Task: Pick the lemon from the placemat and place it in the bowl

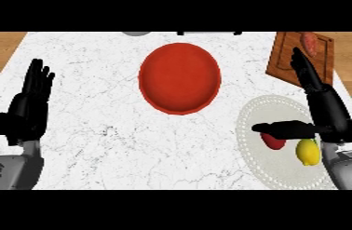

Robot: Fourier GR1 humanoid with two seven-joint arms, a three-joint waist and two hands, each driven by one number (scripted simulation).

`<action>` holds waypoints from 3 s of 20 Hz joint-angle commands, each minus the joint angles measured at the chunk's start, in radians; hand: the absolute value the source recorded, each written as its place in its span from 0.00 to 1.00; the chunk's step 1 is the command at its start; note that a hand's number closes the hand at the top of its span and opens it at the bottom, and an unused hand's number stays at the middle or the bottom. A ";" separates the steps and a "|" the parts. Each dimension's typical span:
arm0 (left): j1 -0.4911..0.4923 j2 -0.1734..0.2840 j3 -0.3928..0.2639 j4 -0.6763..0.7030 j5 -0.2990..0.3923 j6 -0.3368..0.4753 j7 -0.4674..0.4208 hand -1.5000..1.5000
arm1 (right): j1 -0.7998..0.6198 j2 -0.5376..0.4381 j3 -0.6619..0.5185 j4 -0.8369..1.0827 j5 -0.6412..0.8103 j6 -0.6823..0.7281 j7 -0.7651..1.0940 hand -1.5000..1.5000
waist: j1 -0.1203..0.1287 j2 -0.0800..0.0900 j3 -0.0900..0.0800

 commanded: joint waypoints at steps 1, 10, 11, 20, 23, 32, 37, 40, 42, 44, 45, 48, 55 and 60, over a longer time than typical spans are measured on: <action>0.015 0.044 0.032 -0.021 0.022 -0.055 -0.033 0.50 | 0.166 0.073 0.062 -0.064 0.235 -0.244 -0.118 0.00 | -0.020 -0.004 0.003; -0.035 0.075 0.067 -0.024 0.033 -0.083 0.019 0.50 | 0.388 -0.090 0.156 -0.359 0.610 -0.246 0.220 0.00 | -0.020 -0.001 0.000; 0.010 0.074 0.063 -0.056 0.034 -0.090 0.013 0.50 | 0.380 -0.099 0.146 -0.420 0.655 -0.226 0.322 0.00 | -0.010 -0.004 -0.001; -0.043 0.066 0.070 -0.016 0.033 -0.096 0.012 0.50 | 0.413 -0.374 0.035 -0.644 0.533 0.266 0.753 0.00 | -0.011 0.008 -0.003; -0.060 0.042 0.054 -0.010 0.012 -0.077 0.005 0.50 | 0.395 -0.401 0.041 -0.749 0.438 0.397 0.903 0.00 | 0.000 0.009 -0.001; -0.018 0.049 0.081 -0.087 0.036 -0.130 0.068 0.50 | 0.359 -0.410 -0.046 -0.705 0.260 0.607 1.009 0.00 | 0.015 0.007 0.003; -0.015 0.075 0.146 -0.041 0.045 -0.196 0.022 0.50 | 0.383 -0.341 -0.040 -0.697 0.314 0.629 0.985 0.00 | 0.013 0.007 0.004; -0.016 0.005 0.103 -0.034 -0.011 -0.145 -0.003 0.50 | 0.423 -0.312 -0.068 -0.580 0.367 0.621 0.843 0.00 | 0.011 0.007 0.004; -0.035 0.044 0.132 -0.035 0.015 -0.187 0.029 0.50 | 0.418 -0.259 -0.007 -0.490 0.476 0.575 0.775 0.00 | 0.014 0.007 0.004; 0.004 -0.008 0.108 -0.062 -0.026 -0.150 0.001 0.50 | 0.385 -0.248 -0.078 -0.458 0.408 0.618 0.778 0.00 | 0.014 0.007 0.004; 0.000 -0.011 0.116 -0.039 -0.017 -0.174 -0.007 0.50 | 0.369 -0.230 -0.078 -0.437 0.435 0.624 0.757 0.00 | 0.014 0.007 0.004; -0.083 0.032 0.139 -0.051 -0.009 -0.171 0.108 0.50 | 0.314 -0.182 -0.045 -0.372 0.486 0.633 0.772 0.00 | 0.016 0.008 0.004; -0.109 -0.004 0.142 0.011 -0.050 -0.182 0.066 0.50 | 0.370 -0.099 -0.016 -0.251 0.657 0.560 0.602 0.00 | 0.011 0.009 0.004; -0.090 -0.038 0.164 0.033 -0.060 -0.190 0.015 0.50 | 0.359 -0.094 -0.105 -0.154 0.660 0.573 0.438 0.00 | 0.011 0.008 0.004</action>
